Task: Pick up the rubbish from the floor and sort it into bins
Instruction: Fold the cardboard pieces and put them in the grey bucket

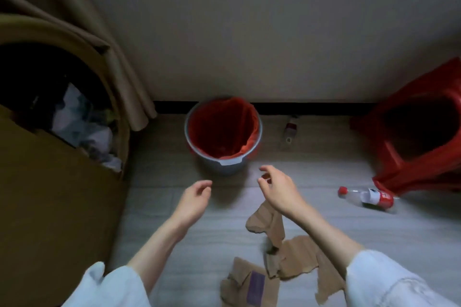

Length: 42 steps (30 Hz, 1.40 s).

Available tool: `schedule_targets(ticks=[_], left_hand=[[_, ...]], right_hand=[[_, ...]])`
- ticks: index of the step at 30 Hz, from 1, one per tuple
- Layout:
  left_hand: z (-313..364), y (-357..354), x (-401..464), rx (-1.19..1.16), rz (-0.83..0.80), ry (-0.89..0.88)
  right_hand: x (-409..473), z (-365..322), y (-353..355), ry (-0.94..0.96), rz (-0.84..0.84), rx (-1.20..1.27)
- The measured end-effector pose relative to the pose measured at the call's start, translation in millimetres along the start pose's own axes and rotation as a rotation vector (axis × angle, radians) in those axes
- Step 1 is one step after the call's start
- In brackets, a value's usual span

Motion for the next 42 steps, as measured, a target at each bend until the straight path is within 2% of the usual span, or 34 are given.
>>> schedule_targets(ticks=[2,5,6,8,10,12,16,19,22,26,30,36,38,42], left_hand=[[-31.1,-29.7,55.7,0.122,0.056,-0.077],[-64.7,-52.5,112.0,0.373,0.214,-0.179],[-75.1,-57.1,126.4,0.54,0.3,-0.279],[-81.2,-65.1,157.0,0.893,0.476,-0.592],[-80.9,-68.2,185.3,1.048,0.505,-0.711],[-77.4,-72.3,202.5,1.082,0.542,-0.756],[-80.0,-77.4,206.3,1.149,0.676,-0.81],[-98.9,-80.2,186.6,1.179,0.656,-0.859],[-117.5,-79.9,154.2,1.192,0.58,-0.838],[-136.2,-80.0,108.1,1.113,0.447,-0.754],[-150.5,-88.4,79.4,1.043,0.36,-0.797],[-161.1,-113.0,48.9,1.015,0.411,-0.859],[-170.7,-117.2,35.6,1.047,0.4,-0.841],[-173.3,-117.7,7.2,1.067,0.477,-0.848]], right_hand=[[42.8,36.7,-46.9,0.094,-0.008,-0.023],[87.9,73.1,-79.2,0.205,0.116,0.001],[100.5,83.3,-85.6,0.282,0.157,-0.036],[128.2,93.8,-91.5,0.49,0.222,-0.274],[153.8,95.9,-93.9,0.626,0.231,-0.512],[172.4,96.5,-97.8,0.737,0.308,-0.654],[181.7,96.5,-100.8,0.807,0.377,-0.716],[161.4,105.4,-109.3,0.92,0.359,-0.642],[132.6,110.4,-119.9,1.003,0.367,-0.563],[93.5,119.8,-136.5,0.959,0.276,-0.51],[57.5,137.8,-144.0,0.941,0.214,-0.371],[33.7,169.7,-148.5,0.876,0.292,-0.27],[15.7,183.8,-154.2,0.855,0.284,-0.256],[-20.8,208.5,-163.6,0.739,0.217,-0.196]])
Point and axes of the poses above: each hand's wrist, its own x-axis towards the middle knuckle, its own y-axis out of the back of the hand, z = x × y, the point moved 3 cm from there along x, towards the middle knuckle, and after that the axes turned 9 degrees about x, right-handed, at the moved point
